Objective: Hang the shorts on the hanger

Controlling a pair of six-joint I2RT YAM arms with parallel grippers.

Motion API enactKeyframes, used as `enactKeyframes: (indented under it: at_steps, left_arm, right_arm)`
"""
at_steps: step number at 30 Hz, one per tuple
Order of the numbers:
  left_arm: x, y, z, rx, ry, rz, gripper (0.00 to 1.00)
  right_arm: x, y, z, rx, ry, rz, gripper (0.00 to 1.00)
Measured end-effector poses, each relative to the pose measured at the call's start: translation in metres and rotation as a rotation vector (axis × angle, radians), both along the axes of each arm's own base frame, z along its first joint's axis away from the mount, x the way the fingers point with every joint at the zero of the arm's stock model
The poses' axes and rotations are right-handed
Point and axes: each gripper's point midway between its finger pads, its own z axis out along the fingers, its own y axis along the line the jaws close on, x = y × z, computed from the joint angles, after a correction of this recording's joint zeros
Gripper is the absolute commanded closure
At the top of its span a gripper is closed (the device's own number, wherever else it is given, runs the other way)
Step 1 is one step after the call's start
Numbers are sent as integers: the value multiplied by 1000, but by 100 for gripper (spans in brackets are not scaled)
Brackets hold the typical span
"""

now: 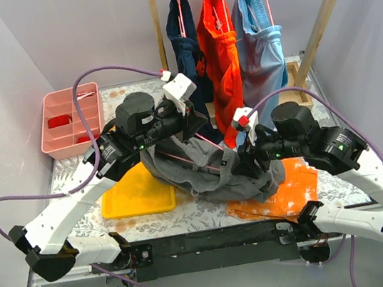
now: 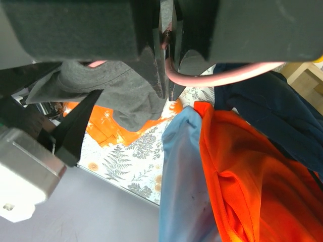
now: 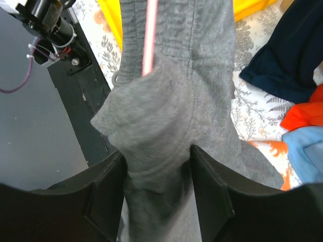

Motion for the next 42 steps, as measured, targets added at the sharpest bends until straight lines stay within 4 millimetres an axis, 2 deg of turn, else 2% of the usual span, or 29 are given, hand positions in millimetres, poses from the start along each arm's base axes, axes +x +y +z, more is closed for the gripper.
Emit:
enactKeyframes:
  at_steps: [3,6,9,10,11,12,13,15,16,18,20,25,27,29,34,42]
  left_arm:
    - [3,-2,-3,0,3,11,100]
    - [5,-3,-6,-4,4,26,100]
    - [8,-5,-9,-1,10,38,100]
    - [9,-6,-10,-1,11,41,100]
    - [10,-8,-11,-3,12,43,100]
    - [11,-10,-12,-1,13,43,100]
    - [12,-12,-14,1,15,43,95]
    - [13,-14,-16,2,22,46,71]
    - [14,-16,-17,-3,29,48,65]
    - [16,-21,-12,-30,31,53,44]
    - [18,-24,-7,-55,31,63,32]
    - [20,-34,10,-123,32,60,13]
    - [17,-38,17,-146,29,47,11]
    - [16,-40,22,-164,28,45,2]
    - [34,-30,36,-210,-10,143,2]
    - [39,-20,47,-274,14,273,3]
  right_arm:
    - [-2,-1,-9,-8,9,1,51]
    - [-3,-2,-15,-1,5,-3,62]
    - [-3,-4,-18,7,-2,-9,81]
    - [-3,-4,-19,9,-2,-12,95]
    - [-4,-5,-21,11,0,-16,99]
    - [-4,-6,-22,11,1,-20,99]
    - [-4,-7,-25,11,10,-33,99]
    - [-4,-9,-27,12,7,-43,99]
    - [-4,-11,-27,12,4,-50,99]
    - [-5,-15,-29,8,0,-62,99]
    - [-7,-21,-30,3,2,-80,99]
    - [-11,-37,-23,33,-15,-146,99]
    - [-12,-42,-23,41,-21,-169,99]
    - [-14,-48,-25,42,-21,-191,99]
    - [-24,-61,-24,50,-29,-199,99]
    - [-29,-71,-6,112,-47,-237,99]
